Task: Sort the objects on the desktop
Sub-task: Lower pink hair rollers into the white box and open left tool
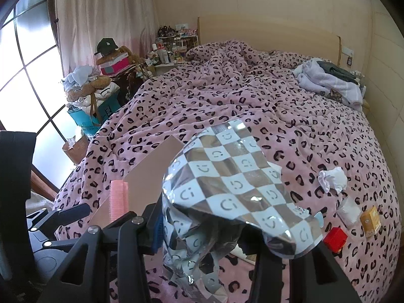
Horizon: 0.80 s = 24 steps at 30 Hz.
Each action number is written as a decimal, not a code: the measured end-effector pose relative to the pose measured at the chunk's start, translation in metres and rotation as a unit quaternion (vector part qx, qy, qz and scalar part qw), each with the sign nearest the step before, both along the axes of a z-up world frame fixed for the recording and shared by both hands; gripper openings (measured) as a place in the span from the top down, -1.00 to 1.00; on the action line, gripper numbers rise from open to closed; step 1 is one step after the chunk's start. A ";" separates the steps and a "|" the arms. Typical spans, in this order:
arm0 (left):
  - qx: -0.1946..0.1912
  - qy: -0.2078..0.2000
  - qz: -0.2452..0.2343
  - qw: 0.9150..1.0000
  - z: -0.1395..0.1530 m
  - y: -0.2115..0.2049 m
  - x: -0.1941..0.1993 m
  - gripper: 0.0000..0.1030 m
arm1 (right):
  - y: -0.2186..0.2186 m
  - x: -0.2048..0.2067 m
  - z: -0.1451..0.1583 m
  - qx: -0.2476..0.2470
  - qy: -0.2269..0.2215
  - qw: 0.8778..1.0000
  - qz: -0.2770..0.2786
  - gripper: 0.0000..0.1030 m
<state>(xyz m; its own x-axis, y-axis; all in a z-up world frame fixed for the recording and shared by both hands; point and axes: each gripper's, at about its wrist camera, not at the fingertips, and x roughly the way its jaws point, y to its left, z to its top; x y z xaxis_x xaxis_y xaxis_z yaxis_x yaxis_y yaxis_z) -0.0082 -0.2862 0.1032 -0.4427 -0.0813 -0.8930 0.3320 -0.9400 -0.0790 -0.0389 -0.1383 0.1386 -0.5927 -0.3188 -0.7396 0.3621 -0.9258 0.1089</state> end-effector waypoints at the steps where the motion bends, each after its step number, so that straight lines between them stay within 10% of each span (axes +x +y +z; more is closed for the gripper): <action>1: 0.002 -0.001 0.001 1.000 0.000 -0.001 0.000 -0.53 | 0.000 0.000 0.001 0.000 0.000 1.000 0.001 0.13; 24: -0.027 -0.006 0.044 0.999 -0.004 -0.056 0.067 -0.53 | -0.042 0.016 0.004 -0.045 -0.025 0.996 0.077 0.13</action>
